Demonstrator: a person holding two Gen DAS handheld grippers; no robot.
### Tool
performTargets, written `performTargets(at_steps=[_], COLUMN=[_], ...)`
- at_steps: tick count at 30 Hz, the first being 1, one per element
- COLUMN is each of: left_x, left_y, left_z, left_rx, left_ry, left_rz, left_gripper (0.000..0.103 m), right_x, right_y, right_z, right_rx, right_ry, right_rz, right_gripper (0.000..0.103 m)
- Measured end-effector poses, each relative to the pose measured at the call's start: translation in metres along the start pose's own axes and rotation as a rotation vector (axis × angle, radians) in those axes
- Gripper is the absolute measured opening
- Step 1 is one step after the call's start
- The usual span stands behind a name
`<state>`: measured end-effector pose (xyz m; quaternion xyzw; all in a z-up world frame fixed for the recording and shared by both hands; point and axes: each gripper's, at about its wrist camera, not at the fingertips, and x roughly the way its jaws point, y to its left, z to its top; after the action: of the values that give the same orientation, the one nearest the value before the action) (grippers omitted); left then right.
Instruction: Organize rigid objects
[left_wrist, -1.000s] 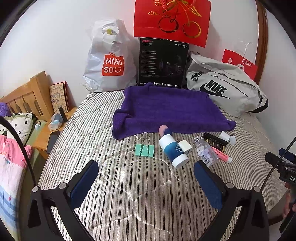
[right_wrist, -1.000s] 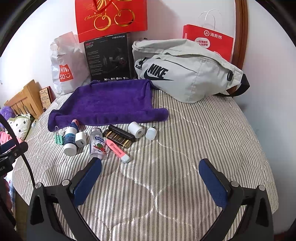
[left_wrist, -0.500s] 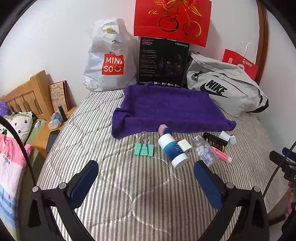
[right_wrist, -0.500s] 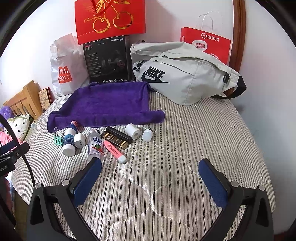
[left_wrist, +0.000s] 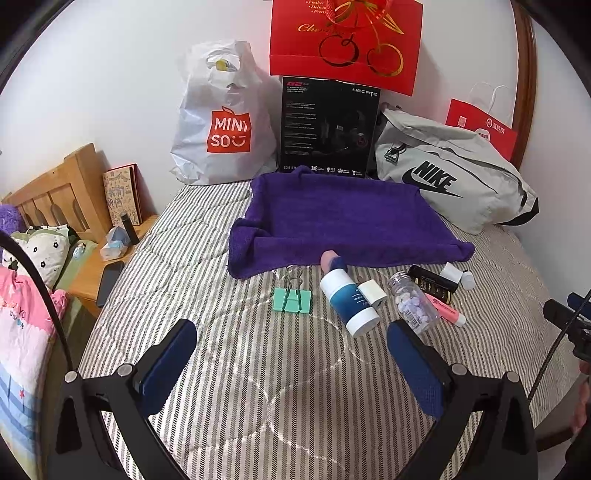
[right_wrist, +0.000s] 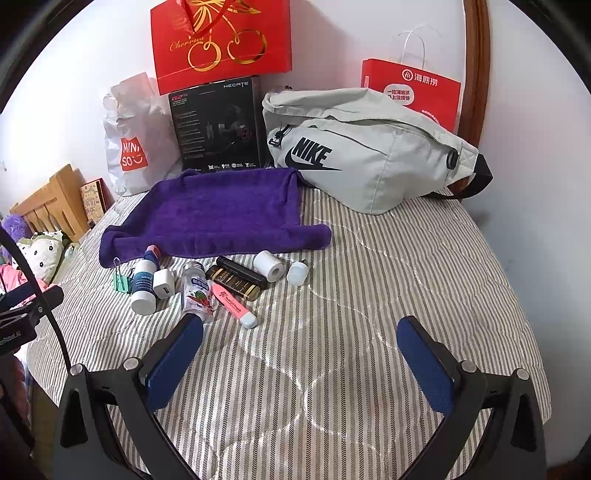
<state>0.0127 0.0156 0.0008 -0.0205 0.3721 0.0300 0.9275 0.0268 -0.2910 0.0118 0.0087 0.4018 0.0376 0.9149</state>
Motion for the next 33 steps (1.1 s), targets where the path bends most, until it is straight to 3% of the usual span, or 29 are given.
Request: performTargets(at_steps=[33], left_x=[0.0025], left_y=[0.0025], left_z=[0.0029], left_rx=[-0.001], left_ry=[0.01], left_rz=[0.006], left_gripper=[0.103], right_x=[-0.0011], right_y=[-0.0008], right_z=[0.001], right_rx=[-0.01], right_ry=[0.002], right_rz=[0.006], right_gripper=[0.103])
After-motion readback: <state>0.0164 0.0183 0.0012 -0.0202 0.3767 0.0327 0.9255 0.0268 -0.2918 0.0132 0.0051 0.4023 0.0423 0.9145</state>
